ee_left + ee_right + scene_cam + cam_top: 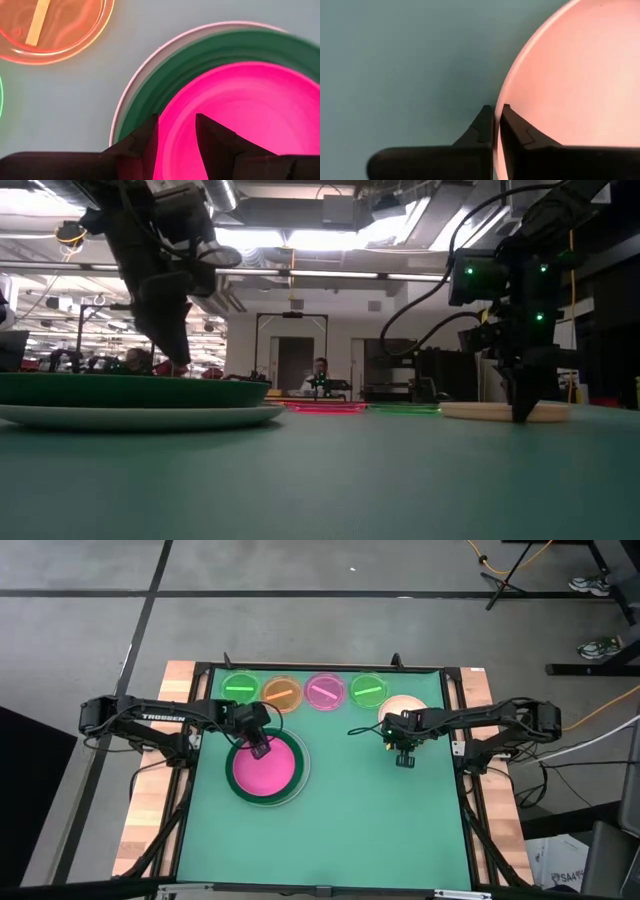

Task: Stack plastic plates
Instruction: Stack the light orange plate on top of the the pink plate

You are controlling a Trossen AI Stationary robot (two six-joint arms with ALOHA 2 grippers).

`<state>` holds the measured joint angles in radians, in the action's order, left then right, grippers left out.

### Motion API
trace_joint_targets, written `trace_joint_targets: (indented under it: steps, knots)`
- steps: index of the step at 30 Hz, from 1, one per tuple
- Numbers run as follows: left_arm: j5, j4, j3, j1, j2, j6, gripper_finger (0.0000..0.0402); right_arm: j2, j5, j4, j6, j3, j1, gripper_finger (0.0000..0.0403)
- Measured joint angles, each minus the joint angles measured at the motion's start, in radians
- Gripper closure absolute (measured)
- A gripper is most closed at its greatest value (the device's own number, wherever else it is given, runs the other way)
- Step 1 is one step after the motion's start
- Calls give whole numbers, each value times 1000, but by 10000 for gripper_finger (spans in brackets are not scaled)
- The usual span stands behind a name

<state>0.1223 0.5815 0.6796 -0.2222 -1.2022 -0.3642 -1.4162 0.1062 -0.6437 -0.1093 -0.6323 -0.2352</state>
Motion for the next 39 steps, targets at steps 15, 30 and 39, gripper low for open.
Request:
trace_joint_targets:
  steps: [15, 30, 39]
  knots:
    - [0, -27, 0, 0, 0, -1, 279, 0, -6, -8, 0, -1, 0, 401]
    - [0, -26, 0, 0, 0, -1, 279, -3, 87, -257, -52, -129, -1, 402]
    - [0, -66, 0, 0, 0, -2, 279, -2, 94, -281, -112, -232, -1, 402]
